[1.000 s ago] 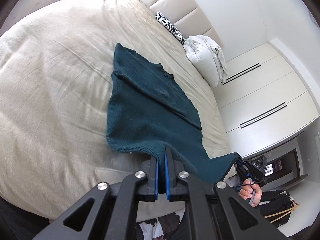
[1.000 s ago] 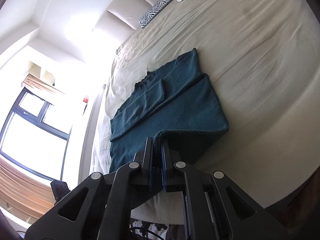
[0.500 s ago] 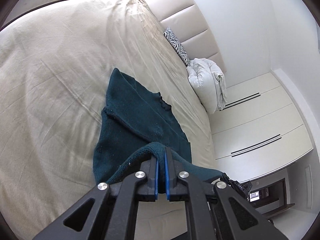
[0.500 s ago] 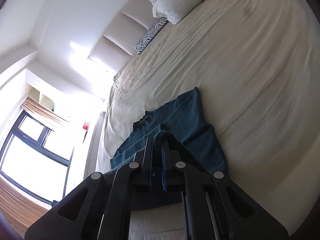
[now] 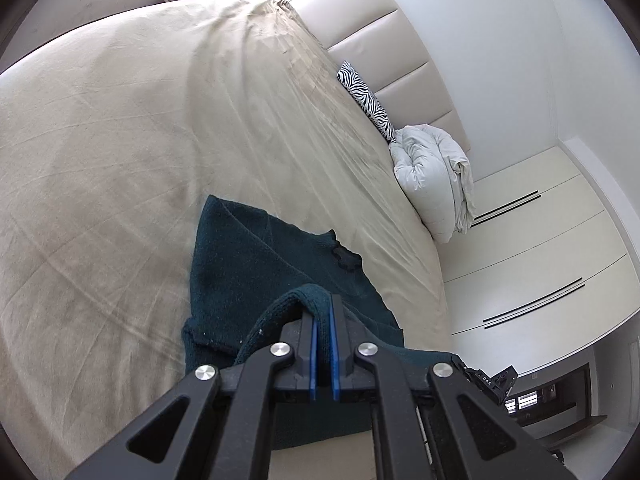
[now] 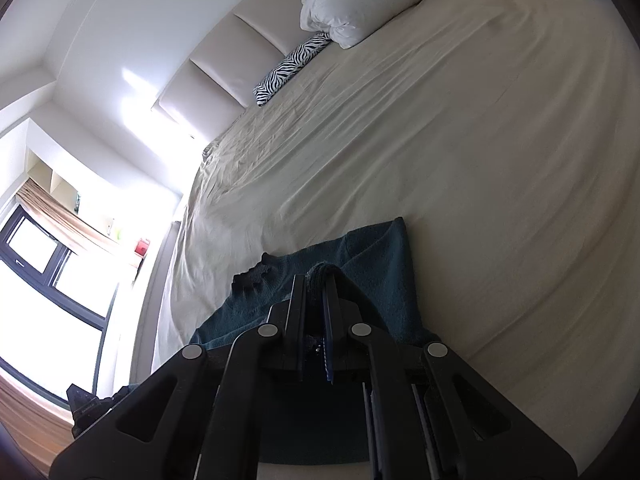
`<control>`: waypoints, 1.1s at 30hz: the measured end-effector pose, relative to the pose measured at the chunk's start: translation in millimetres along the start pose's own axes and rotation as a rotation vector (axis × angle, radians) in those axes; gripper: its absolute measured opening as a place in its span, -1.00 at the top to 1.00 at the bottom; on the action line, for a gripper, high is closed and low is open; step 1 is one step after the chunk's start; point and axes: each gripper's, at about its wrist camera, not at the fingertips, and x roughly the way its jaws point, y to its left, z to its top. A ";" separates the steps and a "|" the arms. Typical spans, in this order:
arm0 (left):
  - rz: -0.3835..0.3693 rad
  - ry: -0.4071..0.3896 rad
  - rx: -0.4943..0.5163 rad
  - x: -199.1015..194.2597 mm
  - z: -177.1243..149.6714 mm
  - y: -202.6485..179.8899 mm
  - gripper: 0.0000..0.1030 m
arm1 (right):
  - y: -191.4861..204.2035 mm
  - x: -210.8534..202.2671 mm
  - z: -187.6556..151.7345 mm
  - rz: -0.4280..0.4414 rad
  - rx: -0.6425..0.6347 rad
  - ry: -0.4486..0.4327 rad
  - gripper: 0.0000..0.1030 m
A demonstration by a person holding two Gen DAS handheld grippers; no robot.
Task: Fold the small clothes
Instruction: 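Carry the held hem over toward the collar with the left gripper, then lower the hem onto the sweater and open the left gripper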
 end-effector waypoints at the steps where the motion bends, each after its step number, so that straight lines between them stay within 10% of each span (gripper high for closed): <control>1: 0.005 -0.001 -0.002 6.8 5.3 1.8 0.88 | -0.1 8.6 4.4 -0.009 -0.003 0.002 0.89; 25: 0.185 0.052 -0.019 137.2 73.4 50.3 0.83 | -50.4 212.4 58.4 -0.166 0.063 0.088 0.85; 33: 0.153 0.014 -0.023 132.1 74.6 47.6 -0.11 | -57.0 226.4 55.3 -0.209 0.054 0.060 0.07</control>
